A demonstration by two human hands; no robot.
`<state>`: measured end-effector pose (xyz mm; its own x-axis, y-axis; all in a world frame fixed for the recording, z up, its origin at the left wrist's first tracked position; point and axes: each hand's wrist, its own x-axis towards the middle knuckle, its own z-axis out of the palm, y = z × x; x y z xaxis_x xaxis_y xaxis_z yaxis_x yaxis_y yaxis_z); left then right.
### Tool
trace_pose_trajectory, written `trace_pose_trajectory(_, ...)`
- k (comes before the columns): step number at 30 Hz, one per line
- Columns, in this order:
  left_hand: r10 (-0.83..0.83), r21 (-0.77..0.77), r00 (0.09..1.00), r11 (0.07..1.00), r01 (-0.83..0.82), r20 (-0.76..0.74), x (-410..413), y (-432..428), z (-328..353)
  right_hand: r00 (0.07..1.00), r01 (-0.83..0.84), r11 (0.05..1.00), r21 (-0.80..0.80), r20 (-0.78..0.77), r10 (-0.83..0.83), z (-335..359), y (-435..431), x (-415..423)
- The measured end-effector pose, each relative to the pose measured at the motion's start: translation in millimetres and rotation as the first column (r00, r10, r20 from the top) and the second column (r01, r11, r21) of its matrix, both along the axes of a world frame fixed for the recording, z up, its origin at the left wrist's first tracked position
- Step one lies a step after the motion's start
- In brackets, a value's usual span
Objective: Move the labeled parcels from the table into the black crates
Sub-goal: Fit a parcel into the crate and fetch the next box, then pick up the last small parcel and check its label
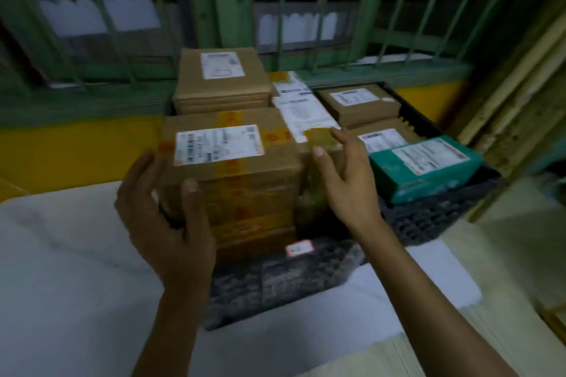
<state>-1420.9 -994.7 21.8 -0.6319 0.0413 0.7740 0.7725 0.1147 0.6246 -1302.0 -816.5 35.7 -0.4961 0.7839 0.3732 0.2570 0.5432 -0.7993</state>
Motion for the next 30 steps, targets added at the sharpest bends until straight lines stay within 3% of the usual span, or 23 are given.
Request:
trace_pose_trajectory(3, -0.297, 0.074, 0.952, 0.953, 0.292, 0.067, 59.4, 36.2, 6.4, 0.968, 0.066, 0.964, -0.258, -0.218, -0.124, -4.8, -1.0, 77.4)
trace_pose_trajectory(5, -0.530, 0.068, 0.816, 0.846, 0.530, 0.233, 113.6, 61.3, 8.3, 0.912, 0.121, 0.913, -0.390, -0.319, -0.258, -8.0, -1.4, 138.9)
trace_pose_trajectory(8, -0.713, 0.166, 0.489, 0.635, 0.755, 0.503, 206.1, 90.5, 6.5, 0.824, 0.159, 0.834, -0.529, -0.394, -0.407, -11.7, -10.5, 242.9)
trace_pose_trajectory(11, -0.705, 0.363, 0.027, 0.398, 0.843, 0.708, 300.8, 104.8, 7.6, 0.716, 0.151, 0.765, -0.627, -0.464, -0.521, -15.9, -30.2, 353.0)
trace_pose_trajectory(13, -0.661, 0.380, -0.132, 0.246, 0.892, 0.739, 355.1, 111.5, 5.0, 0.637, 0.164, 0.739, -0.654, -0.502, -0.585, -20.1, -45.1, 419.2)
trace_pose_trajectory(18, -0.570, 0.365, -0.283, 0.032, 0.930, 0.771, 496.8, 119.3, -3.2, 0.490, 0.327, 0.639, -0.697, -0.453, -0.745, -24.5, -87.1, 568.6)
trace_pose_trajectory(24, -0.468, 0.339, -0.374, -0.161, 0.927, 0.801, 639.4, 151.1, -18.7, 0.303, 0.474, 0.508, -0.719, -0.409, -0.861, -31.4, -109.6, 704.2)
trace_pose_trajectory(30, -0.430, 0.324, -0.445, -0.327, 0.888, 0.786, 783.6, 210.5, -24.5, 0.250, 0.543, 0.443, -0.714, -0.366, -0.896, -38.5, -80.7, 823.3)
